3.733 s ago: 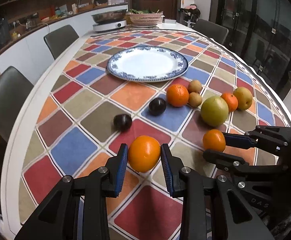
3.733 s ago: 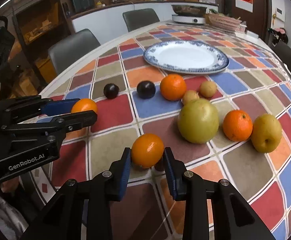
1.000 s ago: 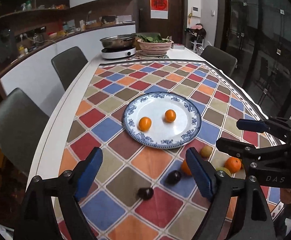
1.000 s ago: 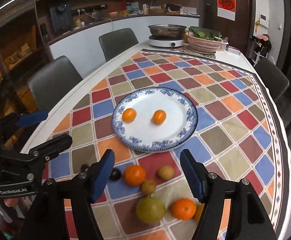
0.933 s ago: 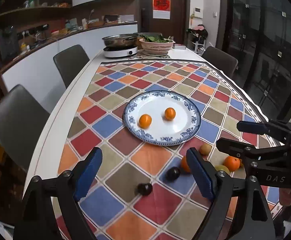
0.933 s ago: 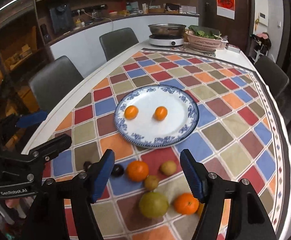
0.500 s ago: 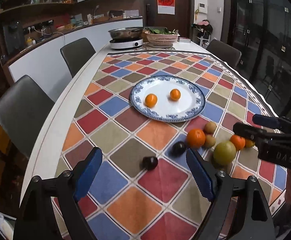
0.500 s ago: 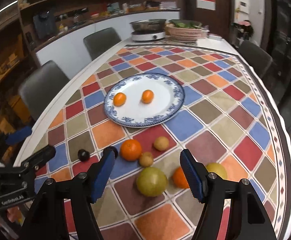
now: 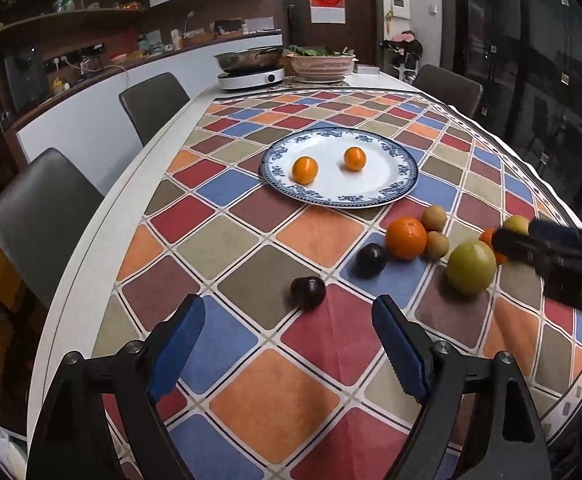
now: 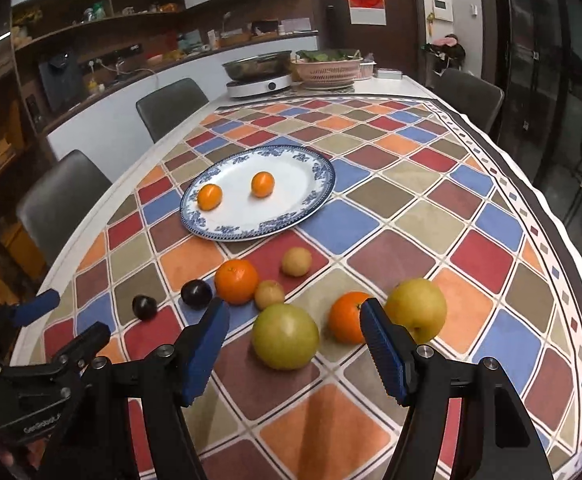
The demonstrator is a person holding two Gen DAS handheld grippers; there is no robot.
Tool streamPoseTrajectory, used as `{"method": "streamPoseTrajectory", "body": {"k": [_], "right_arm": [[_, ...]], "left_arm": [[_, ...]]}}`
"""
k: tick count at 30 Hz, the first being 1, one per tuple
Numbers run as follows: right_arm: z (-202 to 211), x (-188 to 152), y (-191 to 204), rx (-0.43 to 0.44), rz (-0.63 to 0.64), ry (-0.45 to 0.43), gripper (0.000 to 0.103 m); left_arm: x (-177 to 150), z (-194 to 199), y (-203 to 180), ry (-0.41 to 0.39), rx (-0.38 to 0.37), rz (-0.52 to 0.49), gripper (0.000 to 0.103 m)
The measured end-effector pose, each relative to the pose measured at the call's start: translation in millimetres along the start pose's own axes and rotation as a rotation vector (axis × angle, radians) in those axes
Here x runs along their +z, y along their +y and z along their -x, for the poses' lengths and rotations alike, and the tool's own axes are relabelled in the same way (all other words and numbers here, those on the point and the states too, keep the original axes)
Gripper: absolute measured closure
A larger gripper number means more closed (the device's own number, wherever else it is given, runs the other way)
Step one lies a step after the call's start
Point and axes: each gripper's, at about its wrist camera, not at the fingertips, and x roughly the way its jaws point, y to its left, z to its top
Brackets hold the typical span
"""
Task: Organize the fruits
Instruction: 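Withdraw both tools from the plate back toward the remaining fruit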
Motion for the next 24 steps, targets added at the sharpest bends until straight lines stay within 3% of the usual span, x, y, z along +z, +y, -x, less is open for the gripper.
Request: {"method": "streamPoseTrajectory", "body": {"k": [5, 13, 24], "right_arm": [[-10, -8, 10, 0.001, 0.048, 0.044, 0.035], [-27, -14, 9, 0.008, 0.041, 0.107, 0.036], [-49, -21, 6, 0.032, 0.018, 0.191, 0.045]], "left_arm": [[-2, -7, 6, 0.009, -0.003, 0.004, 0.026], [-4, -31, 3, 0.069, -0.089, -0.001, 0.046], [-1, -56, -1, 0.112, -0.102, -0.010, 0.050]]}}
